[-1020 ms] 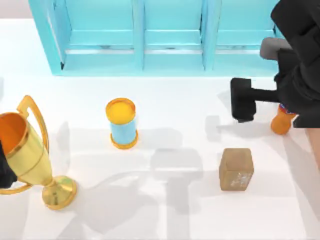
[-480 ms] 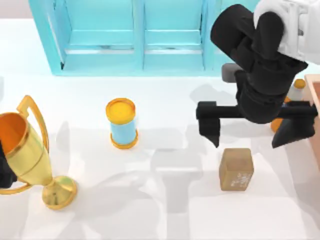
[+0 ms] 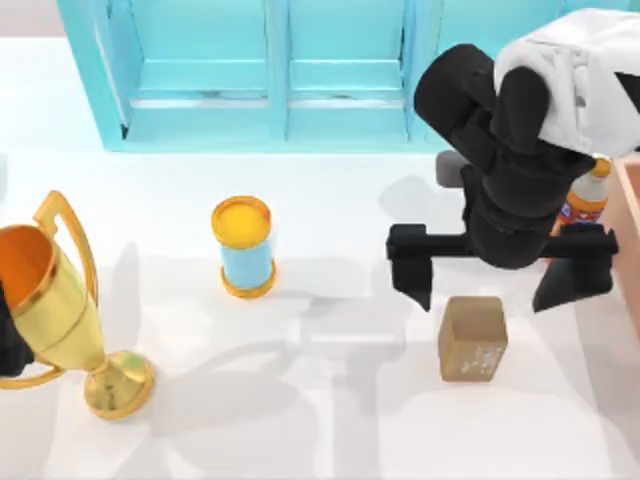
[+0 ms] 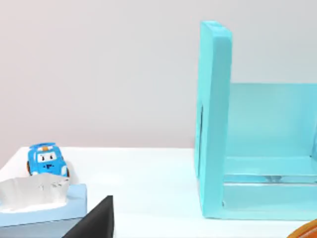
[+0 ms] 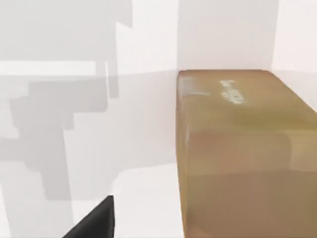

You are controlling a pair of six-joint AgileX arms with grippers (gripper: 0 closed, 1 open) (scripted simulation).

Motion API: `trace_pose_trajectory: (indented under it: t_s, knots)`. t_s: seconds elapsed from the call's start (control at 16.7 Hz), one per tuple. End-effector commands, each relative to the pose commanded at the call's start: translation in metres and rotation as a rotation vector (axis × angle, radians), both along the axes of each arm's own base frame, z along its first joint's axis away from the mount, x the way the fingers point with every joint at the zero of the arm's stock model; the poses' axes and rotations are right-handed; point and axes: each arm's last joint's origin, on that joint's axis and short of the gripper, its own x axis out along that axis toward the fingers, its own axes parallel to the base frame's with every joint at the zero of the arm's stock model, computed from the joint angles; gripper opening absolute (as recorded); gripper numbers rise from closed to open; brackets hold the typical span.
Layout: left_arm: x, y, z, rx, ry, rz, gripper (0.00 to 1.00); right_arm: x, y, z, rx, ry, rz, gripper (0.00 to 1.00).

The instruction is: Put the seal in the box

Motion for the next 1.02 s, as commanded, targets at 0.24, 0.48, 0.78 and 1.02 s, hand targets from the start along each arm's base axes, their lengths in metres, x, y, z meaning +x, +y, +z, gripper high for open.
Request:
trace_pose_trajectory:
  t_s: [0.24, 0.48, 0.78, 1.02]
  knots:
    - [0.0, 0.0, 0.0, 0.0, 0.0, 0.0, 1.0, 0.0, 0.001, -0.048, 0.006, -0.009, 0.0, 1.0]
    - [0.0, 0.0, 0.0, 0.0, 0.0, 0.0, 1.0, -0.003, 0.0, -0.068, 0.001, -0.001, 0.0, 1.0]
    - [0.0, 0.0, 0.0, 0.0, 0.0, 0.0, 1.0, -0.003, 0.0, -0.068, 0.001, -0.001, 0.0, 0.85]
    - [0.0, 0.0, 0.0, 0.0, 0.0, 0.0, 1.0, -0.003, 0.0, -0.068, 0.001, -0.001, 0.0, 0.55]
